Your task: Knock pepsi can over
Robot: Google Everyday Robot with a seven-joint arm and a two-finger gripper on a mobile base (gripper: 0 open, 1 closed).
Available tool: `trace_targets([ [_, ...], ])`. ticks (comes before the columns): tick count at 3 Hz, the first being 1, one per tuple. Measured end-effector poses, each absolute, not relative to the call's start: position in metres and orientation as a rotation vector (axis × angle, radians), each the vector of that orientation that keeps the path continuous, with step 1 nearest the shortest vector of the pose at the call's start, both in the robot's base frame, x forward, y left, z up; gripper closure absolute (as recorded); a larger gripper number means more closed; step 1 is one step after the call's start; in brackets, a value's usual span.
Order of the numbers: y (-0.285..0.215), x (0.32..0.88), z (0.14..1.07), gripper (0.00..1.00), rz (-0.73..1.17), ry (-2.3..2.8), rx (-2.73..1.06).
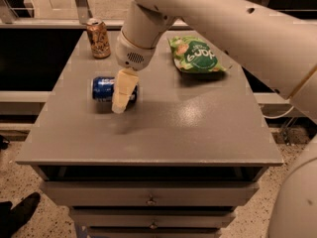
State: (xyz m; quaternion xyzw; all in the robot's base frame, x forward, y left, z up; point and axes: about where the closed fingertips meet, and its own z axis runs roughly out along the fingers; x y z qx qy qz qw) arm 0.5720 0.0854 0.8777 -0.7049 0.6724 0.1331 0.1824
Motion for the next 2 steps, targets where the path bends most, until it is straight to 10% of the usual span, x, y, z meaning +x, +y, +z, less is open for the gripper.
trace_targets([
  [2, 0.050, 0.564, 0.873, 0.00, 0.506, 1.913, -1.816],
])
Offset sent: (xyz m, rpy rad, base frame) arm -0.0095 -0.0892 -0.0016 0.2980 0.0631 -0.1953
